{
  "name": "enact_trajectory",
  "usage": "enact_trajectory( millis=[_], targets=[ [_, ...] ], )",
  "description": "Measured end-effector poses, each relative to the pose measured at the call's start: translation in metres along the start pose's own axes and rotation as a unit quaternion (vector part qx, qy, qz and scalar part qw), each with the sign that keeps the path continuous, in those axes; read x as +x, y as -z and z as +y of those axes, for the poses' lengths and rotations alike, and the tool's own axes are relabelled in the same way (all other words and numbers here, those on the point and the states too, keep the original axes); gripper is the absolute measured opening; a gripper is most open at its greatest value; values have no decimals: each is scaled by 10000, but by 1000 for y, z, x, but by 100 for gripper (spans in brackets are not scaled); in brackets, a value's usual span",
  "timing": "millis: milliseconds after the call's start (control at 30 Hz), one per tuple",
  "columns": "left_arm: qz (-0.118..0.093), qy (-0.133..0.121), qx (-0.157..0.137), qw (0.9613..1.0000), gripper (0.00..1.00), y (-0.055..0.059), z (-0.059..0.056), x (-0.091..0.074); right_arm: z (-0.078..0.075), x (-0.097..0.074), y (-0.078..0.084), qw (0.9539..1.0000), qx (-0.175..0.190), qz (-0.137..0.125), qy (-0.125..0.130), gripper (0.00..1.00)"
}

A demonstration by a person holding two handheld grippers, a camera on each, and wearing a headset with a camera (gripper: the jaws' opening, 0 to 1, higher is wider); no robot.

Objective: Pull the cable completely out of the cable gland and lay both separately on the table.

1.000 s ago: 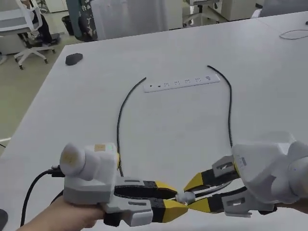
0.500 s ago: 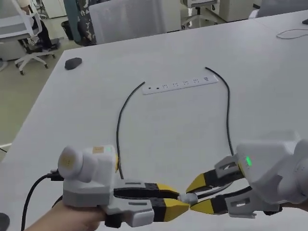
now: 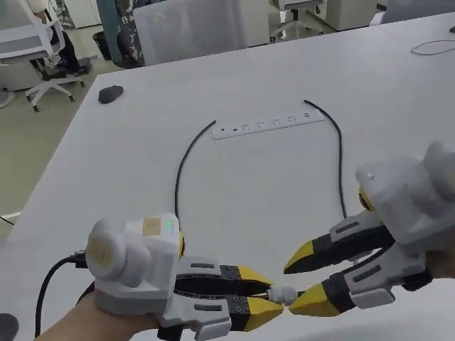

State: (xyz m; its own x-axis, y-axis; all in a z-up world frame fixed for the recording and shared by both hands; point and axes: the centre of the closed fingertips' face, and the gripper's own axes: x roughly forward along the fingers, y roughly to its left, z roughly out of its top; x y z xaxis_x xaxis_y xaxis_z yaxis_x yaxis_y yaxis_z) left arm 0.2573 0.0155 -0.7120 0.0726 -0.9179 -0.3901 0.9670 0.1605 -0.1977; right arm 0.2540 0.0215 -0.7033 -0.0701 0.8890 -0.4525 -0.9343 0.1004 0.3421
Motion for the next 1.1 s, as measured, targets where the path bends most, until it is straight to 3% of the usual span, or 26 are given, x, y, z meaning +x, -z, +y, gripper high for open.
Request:
enact_trajectory(
  millis=[67, 133, 200, 300, 433, 533, 567, 733, 800, 967, 1100],
  targets=[
    [-57, 1, 311, 9995, 15, -5, -1, 0, -2, 0, -2, 9990, 430, -113, -81, 27],
    [-114, -45, 313, 9994, 15, -8, -2, -1, -4, 0, 1, 9973, 711, -79, -139, 22],
    [-205, -130, 650, 9976, 15, -15, 0, -2, -2, 0, 6, 9919, 1229, -27, -318, 18],
    [-229, -135, 611, 9978, 15, -17, 0, -3, -3, 0, 4, 9888, 1428, -149, -406, 19],
    [-191, -139, 735, 9970, 15, -17, 0, -3, -1, 0, 2, 9876, 1486, -201, -461, 12],
    [-164, -152, 686, 9974, 15, -15, 1, -2, 3, 2, 1, 9904, 1284, -187, -483, 9],
    [-151, -148, 654, 9976, 15, -14, 1, -3, 4, 2, 0, 9932, 1049, -183, -479, 9],
    [-128, -168, 481, 9986, 15, -13, 3, -3, 2, 3, -1, 9989, 417, -127, -181, 7],
    [-187, -151, 247, 9994, 15, -14, 4, -3, 3, 1, -1, 9997, 141, -111, -135, 7],
    [-184, -132, -73, 9997, 15, -15, 6, -2, -1, 0, 0, 9987, -492, -1, 119, 7],
    [-186, -88, -650, 9977, 15, -13, 7, 0, -2, 0, 1, 9922, -1177, 138, 389, 7]
  ],
)
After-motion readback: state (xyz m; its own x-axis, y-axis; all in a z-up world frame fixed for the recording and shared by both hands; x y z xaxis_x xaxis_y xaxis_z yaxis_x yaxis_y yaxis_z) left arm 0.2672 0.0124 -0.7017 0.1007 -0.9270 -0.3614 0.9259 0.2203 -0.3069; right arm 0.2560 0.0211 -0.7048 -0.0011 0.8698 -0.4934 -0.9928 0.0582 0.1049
